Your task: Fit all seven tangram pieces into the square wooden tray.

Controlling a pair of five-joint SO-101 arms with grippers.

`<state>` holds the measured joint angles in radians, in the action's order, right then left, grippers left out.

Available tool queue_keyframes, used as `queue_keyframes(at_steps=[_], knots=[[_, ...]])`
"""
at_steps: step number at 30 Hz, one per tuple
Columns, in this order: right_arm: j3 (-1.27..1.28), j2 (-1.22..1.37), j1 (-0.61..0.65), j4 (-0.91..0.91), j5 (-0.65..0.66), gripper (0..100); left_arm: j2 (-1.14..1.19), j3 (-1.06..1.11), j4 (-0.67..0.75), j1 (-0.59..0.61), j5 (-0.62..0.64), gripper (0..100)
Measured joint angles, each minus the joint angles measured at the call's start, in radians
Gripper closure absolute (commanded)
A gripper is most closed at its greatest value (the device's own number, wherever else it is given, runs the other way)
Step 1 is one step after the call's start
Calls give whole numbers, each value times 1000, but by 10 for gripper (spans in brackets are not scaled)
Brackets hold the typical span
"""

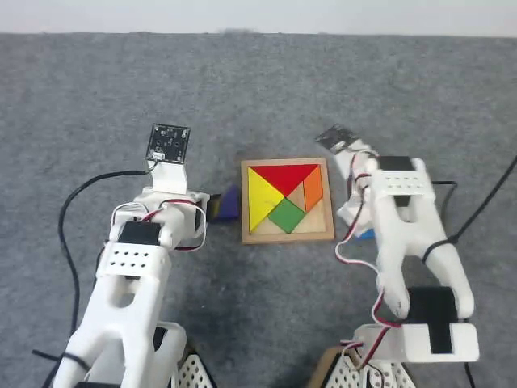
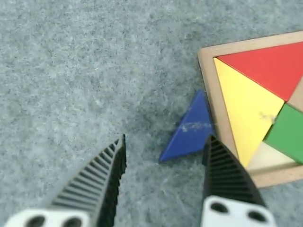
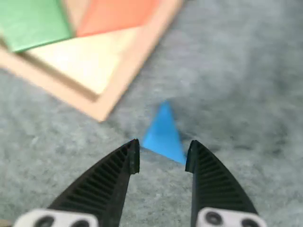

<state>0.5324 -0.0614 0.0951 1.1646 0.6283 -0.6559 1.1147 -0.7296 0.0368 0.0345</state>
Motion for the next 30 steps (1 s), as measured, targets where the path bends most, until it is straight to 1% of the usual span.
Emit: queue_keyframes(at_steps=[4, 7, 12, 16, 19, 25, 30], knots=[[3, 3, 0, 0, 15, 821, 0, 0, 0, 0, 0, 754], [3, 55, 8, 0, 18, 821, 0, 0, 0, 0, 0, 754], [-6, 133, -9, -9, 72, 822, 0, 0, 0, 0, 0, 754], [-6, 157, -38, -6, 78, 822, 0, 0, 0, 0, 0, 754], [-6, 157, -34, -6, 78, 826, 0, 0, 0, 0, 0, 754], [-6, 157, -37, -11, 77, 989, 0, 0, 0, 0, 0, 754], [-6, 157, -35, -20, 18, 991, 0, 0, 0, 0, 0, 754]])
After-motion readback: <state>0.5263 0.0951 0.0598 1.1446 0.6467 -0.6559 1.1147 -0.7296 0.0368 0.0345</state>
